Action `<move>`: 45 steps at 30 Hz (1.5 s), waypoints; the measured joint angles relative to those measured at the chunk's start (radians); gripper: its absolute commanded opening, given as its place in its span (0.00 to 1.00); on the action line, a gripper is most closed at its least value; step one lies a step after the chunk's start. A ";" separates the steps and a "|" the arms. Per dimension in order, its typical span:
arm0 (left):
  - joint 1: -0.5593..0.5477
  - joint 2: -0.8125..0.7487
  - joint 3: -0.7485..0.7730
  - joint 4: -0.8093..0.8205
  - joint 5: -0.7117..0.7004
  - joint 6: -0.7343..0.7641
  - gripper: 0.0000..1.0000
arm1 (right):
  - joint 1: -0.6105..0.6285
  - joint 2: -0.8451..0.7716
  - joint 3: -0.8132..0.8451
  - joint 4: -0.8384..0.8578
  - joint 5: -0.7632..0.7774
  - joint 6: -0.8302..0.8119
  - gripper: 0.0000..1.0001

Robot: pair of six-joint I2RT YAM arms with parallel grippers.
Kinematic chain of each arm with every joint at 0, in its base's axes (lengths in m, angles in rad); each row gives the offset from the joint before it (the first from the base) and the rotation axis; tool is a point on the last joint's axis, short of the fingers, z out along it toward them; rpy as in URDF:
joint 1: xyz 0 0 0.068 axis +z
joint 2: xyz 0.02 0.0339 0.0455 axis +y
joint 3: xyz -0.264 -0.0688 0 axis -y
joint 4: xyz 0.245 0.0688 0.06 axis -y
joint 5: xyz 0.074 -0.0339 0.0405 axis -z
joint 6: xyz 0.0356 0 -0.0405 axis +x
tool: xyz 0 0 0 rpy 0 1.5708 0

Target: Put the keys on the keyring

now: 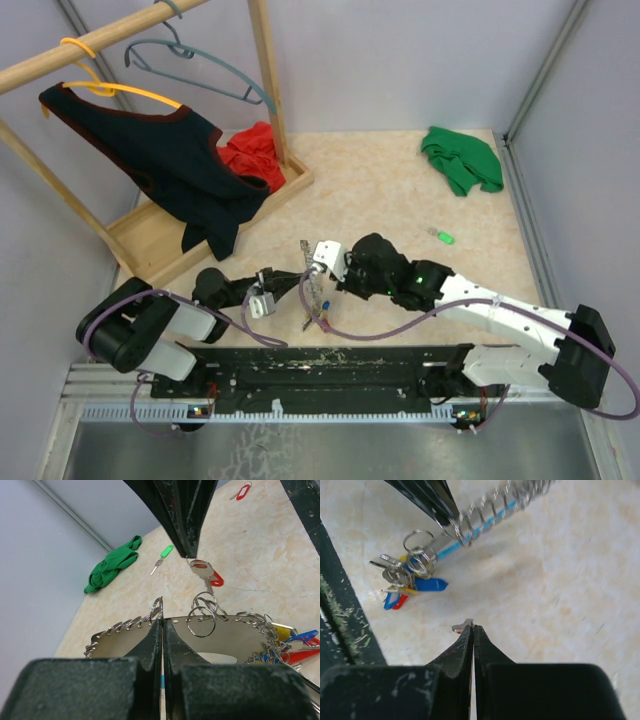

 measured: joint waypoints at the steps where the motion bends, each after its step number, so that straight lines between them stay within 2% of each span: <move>1: 0.000 0.000 0.000 0.000 -0.002 0.000 0.00 | 0.000 0.003 0.007 -0.034 0.022 0.061 0.00; 7: 0.000 0.000 -0.004 0.000 -0.006 0.000 0.00 | -0.007 0.119 0.121 -0.283 0.124 0.386 0.00; 11: 0.000 0.000 -0.004 0.000 -0.006 0.000 0.00 | -0.070 0.216 0.130 -0.363 0.129 0.486 0.00; 20: 0.000 0.000 -0.004 0.000 -0.008 0.000 0.00 | -0.224 0.455 0.185 -0.339 0.147 0.517 0.00; 26: 0.000 0.000 -0.004 0.000 -0.010 0.000 0.00 | -0.260 0.612 0.251 -0.257 0.174 0.496 0.00; 30: 0.000 0.000 -0.004 0.000 -0.010 0.000 0.00 | -0.262 0.644 0.282 -0.231 0.194 0.482 0.00; 32: 0.000 0.000 -0.004 0.000 -0.010 0.000 0.00 | -0.262 0.648 0.287 -0.226 0.196 0.479 0.07; 34: 0.000 0.000 -0.004 0.000 -0.010 0.000 0.00 | -0.263 0.648 0.287 -0.220 0.195 0.473 0.25; 35: 0.000 0.000 -0.004 0.000 -0.010 0.000 0.00 | -0.263 0.648 0.286 -0.216 0.192 0.467 0.31; 40: 0.000 0.000 -0.004 0.000 -0.009 0.000 0.00 | -0.263 0.576 0.235 -0.162 0.136 0.417 0.43; 45: 0.000 0.000 -0.004 0.000 -0.009 -0.001 0.00 | -0.264 0.318 0.137 -0.066 0.015 0.332 0.47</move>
